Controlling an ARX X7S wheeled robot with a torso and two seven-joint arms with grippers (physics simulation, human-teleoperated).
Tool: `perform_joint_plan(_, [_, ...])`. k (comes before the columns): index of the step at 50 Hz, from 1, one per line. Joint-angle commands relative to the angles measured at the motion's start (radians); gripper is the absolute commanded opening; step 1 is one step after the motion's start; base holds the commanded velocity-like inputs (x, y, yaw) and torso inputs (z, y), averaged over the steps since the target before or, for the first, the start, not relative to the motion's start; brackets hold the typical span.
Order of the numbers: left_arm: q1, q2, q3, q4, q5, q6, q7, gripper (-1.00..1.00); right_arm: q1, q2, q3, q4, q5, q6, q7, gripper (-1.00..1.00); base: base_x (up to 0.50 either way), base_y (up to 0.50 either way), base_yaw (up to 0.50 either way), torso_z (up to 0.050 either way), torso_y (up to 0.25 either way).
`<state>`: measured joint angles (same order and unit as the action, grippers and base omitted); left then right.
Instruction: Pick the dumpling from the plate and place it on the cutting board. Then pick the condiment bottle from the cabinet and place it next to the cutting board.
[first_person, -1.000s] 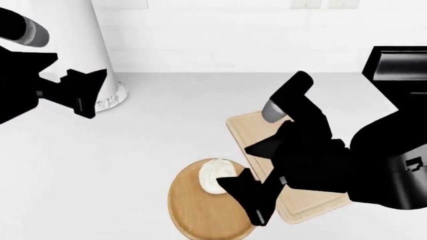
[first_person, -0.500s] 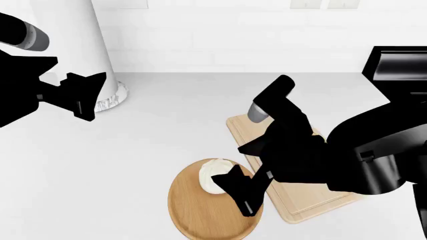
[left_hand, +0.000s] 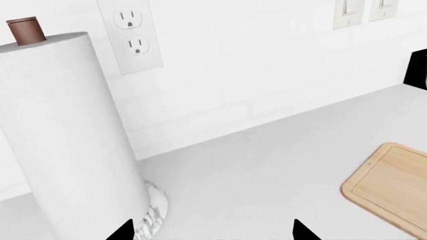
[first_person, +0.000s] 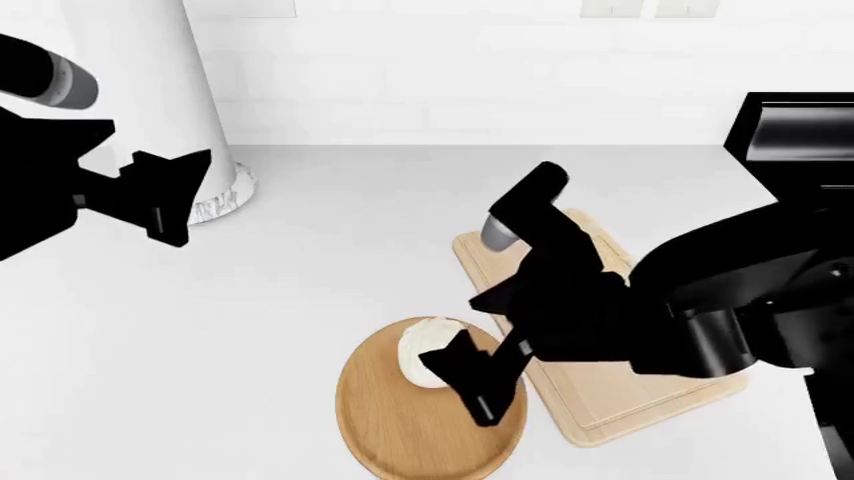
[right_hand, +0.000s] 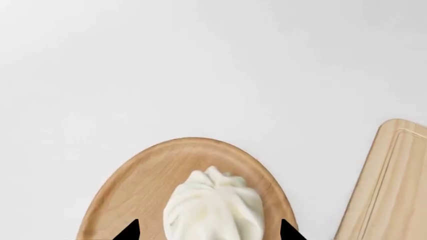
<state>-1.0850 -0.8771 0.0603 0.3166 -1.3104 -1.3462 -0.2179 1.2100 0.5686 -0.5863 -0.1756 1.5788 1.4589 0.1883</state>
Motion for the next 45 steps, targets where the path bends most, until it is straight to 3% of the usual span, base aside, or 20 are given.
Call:
perform_joint_plan(1, [0.016,-0.008,0.002,0.0,-0.002,0.013,-0.001,1.0,-0.01,-0.007,-0.04,0.007,-0.047,-0.026,-0.051,1.0,0.0,0.0,0.0,0.0,0.0])
perform_joint_plan(43, [0.041,-0.017,0.025,-0.005,0.005,0.055,0.006,1.0,-0.016,-0.019,-0.152,0.049,-0.157,-0.093,-0.149,1.0,0.0,0.0,0.0,0.0,0.0])
perform_joint_plan(44, [0.042,-0.018,0.025,-0.005,0.006,0.056,0.006,1.0,-0.016,-0.02,-0.153,0.049,-0.157,-0.093,-0.149,-1.0,0.0,0.0,0.0,0.0,0.0])
perform_joint_plan(45, [0.043,-0.018,0.025,-0.005,0.005,0.057,0.006,1.0,-0.015,-0.02,-0.155,0.049,-0.157,-0.094,-0.149,-1.0,0.0,0.0,0.0,0.0,0.0])
